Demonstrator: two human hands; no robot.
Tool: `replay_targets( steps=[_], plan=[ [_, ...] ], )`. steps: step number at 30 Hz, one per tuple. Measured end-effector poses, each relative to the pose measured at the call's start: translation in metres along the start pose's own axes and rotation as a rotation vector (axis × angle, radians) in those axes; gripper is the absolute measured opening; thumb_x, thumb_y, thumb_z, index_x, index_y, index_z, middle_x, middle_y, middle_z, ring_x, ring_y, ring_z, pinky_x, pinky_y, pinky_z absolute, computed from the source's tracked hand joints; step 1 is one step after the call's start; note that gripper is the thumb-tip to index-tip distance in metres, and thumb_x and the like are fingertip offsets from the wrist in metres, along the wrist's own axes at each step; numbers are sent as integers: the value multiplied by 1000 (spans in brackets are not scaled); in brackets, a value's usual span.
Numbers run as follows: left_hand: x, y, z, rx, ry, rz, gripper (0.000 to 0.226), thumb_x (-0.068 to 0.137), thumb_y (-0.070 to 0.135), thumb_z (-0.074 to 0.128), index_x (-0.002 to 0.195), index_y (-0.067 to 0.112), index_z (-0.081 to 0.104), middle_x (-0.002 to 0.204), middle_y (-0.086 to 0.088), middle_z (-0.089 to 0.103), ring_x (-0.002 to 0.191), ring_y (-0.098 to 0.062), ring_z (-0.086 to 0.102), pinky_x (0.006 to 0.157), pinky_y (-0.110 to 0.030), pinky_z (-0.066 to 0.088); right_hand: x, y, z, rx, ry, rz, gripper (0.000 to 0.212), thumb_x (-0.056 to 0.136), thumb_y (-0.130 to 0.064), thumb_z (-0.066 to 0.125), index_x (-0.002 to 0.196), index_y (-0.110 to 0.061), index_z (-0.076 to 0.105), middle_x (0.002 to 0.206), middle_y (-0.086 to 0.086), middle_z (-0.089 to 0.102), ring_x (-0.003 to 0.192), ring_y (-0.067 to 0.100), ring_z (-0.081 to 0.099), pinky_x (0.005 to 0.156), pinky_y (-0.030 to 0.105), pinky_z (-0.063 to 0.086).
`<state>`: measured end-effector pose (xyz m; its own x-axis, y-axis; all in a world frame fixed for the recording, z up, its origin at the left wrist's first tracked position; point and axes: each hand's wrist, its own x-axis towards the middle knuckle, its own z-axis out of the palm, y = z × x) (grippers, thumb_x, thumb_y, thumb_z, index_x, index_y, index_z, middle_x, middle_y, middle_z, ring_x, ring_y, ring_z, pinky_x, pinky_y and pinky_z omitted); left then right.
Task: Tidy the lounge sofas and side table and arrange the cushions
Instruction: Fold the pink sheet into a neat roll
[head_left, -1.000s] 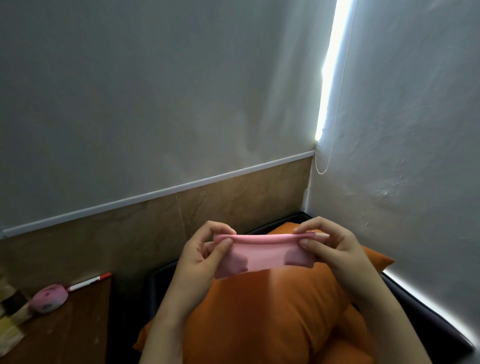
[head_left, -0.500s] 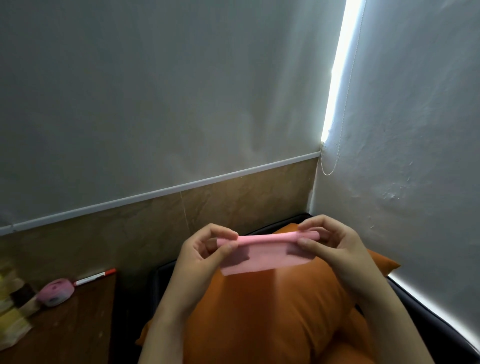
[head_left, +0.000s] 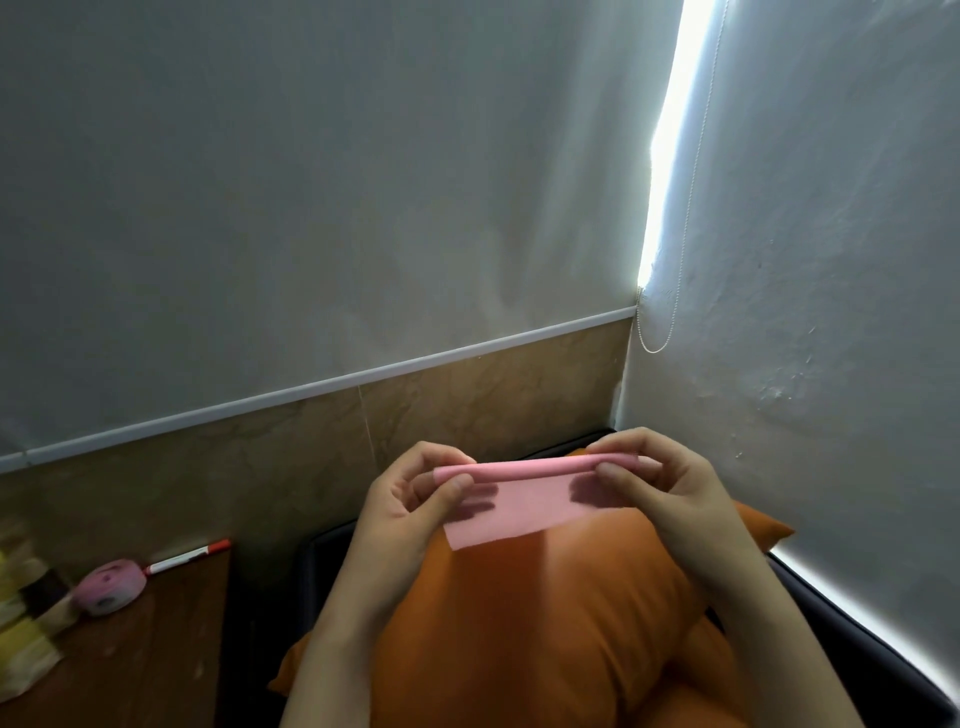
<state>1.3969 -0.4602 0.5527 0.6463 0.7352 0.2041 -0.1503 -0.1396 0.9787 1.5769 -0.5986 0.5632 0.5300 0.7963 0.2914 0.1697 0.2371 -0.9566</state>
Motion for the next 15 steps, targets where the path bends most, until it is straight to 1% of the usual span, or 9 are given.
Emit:
replay_targets(
  steps=[3,5,7,8,10,12,15],
  plan=[
    [0,-1,2,52,-27,8,11,92,19,57,100,12,61,93,-6,74,86,-22,72,77,-34,59,-1,1,-1,-28,12,17,13,86,-3,60,98,-5,67,84,8,75,79,22,74,66,21,57],
    [-2,-2,4,79,-26,17,8,93,23,56,97,19,62,91,-2,72,83,-18,71,73,-34,58,-2,1,-2,-82,16,10,12,84,-13,62,95,-11,68,83,7,73,76,19,72,62,22,56],
    [-3,-1,4,111,-28,36,8,91,29,55,92,26,63,89,-2,68,81,-15,67,69,-34,53,-4,0,-2,-97,9,5,12,80,-23,63,90,-18,70,79,12,70,68,16,66,58,23,53],
    [-4,0,4,113,-39,46,9,91,31,55,91,27,62,88,-4,65,79,-15,64,66,-35,50,-5,-2,-2,-97,2,3,12,80,-25,63,88,-20,71,78,14,69,66,15,63,57,25,50],
    [-6,3,3,90,-58,57,9,90,30,54,92,25,61,87,-9,63,77,-18,62,64,-37,47,-7,-5,-3,-94,-18,-12,12,80,-26,63,87,-20,70,78,15,68,68,16,62,58,27,48],
    [-6,6,3,59,-68,57,9,91,29,55,93,22,60,87,-13,62,76,-22,61,61,-37,47,-7,-10,-4,-86,-26,-27,12,80,-26,64,87,-19,70,79,17,68,68,16,62,58,27,48],
    [-7,9,2,39,-78,66,11,91,27,55,96,18,60,87,-11,65,77,-25,65,59,-33,51,-8,-14,-5,-59,-33,-39,10,79,-24,64,86,-22,71,77,15,69,68,14,63,57,25,51]
  ],
)
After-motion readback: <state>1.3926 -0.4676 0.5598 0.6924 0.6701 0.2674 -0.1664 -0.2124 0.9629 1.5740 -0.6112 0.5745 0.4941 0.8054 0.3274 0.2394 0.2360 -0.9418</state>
